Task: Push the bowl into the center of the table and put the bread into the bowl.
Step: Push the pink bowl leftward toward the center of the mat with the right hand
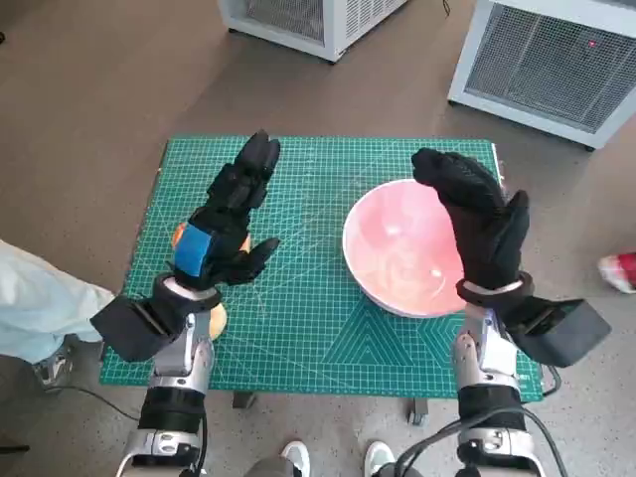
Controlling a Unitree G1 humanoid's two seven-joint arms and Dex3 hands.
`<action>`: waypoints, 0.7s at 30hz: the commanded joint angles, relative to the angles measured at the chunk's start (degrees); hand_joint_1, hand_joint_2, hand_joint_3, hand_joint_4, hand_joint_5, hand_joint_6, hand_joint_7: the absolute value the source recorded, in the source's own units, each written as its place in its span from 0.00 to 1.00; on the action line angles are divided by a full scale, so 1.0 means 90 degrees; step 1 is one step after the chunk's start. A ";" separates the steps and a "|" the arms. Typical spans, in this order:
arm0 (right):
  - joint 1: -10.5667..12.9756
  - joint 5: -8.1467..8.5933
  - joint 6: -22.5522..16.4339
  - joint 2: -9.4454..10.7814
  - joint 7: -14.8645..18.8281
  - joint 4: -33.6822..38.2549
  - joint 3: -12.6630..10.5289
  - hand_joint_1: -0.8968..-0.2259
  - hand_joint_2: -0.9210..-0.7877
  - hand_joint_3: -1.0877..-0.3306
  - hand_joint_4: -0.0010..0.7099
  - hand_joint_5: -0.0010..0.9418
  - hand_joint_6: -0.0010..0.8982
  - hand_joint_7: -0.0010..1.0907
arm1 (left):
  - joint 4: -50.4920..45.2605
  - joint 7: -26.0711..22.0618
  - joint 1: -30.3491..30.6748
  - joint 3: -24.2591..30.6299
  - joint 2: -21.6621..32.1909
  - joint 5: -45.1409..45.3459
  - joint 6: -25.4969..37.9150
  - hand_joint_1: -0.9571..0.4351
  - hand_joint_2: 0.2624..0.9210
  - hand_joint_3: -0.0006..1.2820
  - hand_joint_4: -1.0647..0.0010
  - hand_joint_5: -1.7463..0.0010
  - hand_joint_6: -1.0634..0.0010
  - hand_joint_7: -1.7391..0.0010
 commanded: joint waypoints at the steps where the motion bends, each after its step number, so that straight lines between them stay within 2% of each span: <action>1: 0.0081 0.0043 0.0100 0.0023 0.0062 0.0091 -0.0001 0.26 0.00 0.38 0.24 0.00 0.00 0.49 | -0.0056 -0.0012 0.0037 0.0027 0.0050 -0.0050 -0.0001 0.21 1.00 0.27 0.92 1.00 0.87 0.96; 21: 0.0094 0.0078 0.0146 -0.0026 0.0098 0.0071 -0.0051 0.27 0.00 0.38 0.24 0.00 0.00 0.49 | -0.0152 0.0014 0.0067 -0.0003 0.0088 0.0004 0.0090 0.21 1.00 0.27 0.91 1.00 0.87 0.95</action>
